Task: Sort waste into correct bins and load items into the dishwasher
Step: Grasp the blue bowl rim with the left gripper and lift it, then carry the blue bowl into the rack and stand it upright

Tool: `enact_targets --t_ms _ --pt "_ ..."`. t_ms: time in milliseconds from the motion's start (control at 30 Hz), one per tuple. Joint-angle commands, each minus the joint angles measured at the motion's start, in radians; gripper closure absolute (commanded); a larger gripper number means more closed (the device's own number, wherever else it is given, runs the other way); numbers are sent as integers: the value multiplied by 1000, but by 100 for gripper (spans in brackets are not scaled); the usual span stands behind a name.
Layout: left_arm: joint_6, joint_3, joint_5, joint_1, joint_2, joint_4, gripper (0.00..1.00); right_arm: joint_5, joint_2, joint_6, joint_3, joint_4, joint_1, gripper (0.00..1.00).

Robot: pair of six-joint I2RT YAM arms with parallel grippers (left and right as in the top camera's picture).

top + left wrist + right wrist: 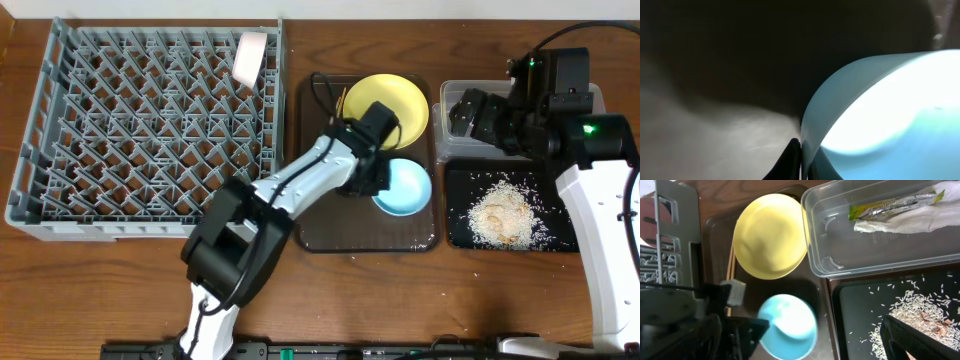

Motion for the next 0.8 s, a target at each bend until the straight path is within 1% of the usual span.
enact_targets --t_ms 0,100,167,267,367,467,500,667,767 --pt "82 15 -115 56 -123 -36 93 3 1 -6 2 0 3 1" --pt "138 15 -262 94 -219 -69 93 3 1 -6 2 0 3 1" --pt "193 15 -399 114 -284 -74 93 3 1 -6 2 0 3 1" --pt "261 15 -632 127 -355 -66 92 3 1 -6 2 0 3 1" --pt "315 15 -906 127 -389 -51 93 3 1 -6 2 0 3 1" --pt "332 14 -1143 130 -377 -40 93 3 1 -6 2 0 3 1" --pt "332 14 -1201 132 -366 -40 93 3 1 -6 2 0 3 1" --pt "331 10 -1451 159 -282 -24 92 3 1 -6 2 0 3 1" --pt "331 9 -1588 176 -216 24 93 3 1 -6 2 0 3 1"
